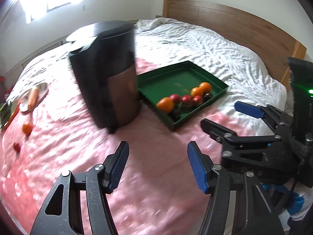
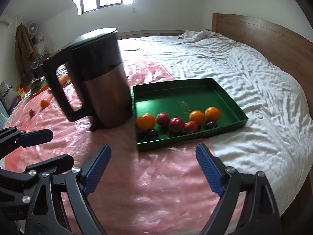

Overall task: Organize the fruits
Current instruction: 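Withdraw both open tools from the tray back over the remaining fruit, then close the left tool on the last red apple while the right tool grasps the tangerine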

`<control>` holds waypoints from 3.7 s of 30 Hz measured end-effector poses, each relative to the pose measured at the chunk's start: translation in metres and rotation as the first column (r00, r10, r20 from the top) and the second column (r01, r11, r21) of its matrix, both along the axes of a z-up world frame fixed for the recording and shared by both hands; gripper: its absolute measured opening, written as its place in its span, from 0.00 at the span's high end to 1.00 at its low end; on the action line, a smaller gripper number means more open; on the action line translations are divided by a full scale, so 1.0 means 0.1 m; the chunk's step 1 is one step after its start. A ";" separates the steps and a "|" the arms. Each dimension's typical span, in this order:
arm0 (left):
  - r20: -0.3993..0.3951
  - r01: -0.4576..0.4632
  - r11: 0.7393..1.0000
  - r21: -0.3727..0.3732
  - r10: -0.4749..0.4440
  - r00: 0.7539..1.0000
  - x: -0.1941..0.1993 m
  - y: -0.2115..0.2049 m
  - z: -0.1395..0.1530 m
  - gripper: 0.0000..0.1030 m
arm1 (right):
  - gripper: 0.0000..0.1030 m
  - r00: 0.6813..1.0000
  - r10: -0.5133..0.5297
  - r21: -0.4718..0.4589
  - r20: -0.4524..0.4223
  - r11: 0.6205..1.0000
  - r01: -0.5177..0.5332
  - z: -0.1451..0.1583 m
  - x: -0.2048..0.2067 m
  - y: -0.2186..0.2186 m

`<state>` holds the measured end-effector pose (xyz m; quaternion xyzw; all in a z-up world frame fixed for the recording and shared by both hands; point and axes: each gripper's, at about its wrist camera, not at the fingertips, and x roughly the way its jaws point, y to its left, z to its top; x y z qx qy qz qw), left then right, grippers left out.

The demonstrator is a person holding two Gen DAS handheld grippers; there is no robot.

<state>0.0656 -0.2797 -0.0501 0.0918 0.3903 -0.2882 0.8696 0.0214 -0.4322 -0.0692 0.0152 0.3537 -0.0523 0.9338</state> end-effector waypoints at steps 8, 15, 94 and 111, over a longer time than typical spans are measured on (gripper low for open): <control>0.001 -0.106 0.994 -0.016 0.106 0.994 -0.12 0.69 -0.01 0.45 | 0.00 0.997 0.075 0.014 -0.008 0.997 -0.075 0.04 -0.13 0.62; 0.005 -0.217 0.976 -0.027 0.217 0.976 -0.19 1.32 -0.03 0.44 | 0.00 0.990 0.142 0.024 -0.018 0.990 -0.142 0.01 -0.16 1.19; -0.161 -0.385 0.923 0.011 0.381 0.910 2.47 3.64 -1.19 0.72 | 0.22 0.808 0.562 0.077 -0.175 0.826 -0.558 -1.05 3.38 4.12; -0.136 -0.380 0.924 0.035 0.381 0.915 2.58 3.54 -1.28 0.69 | 0.14 0.810 0.556 0.095 -0.187 0.831 -0.548 -1.20 3.41 4.09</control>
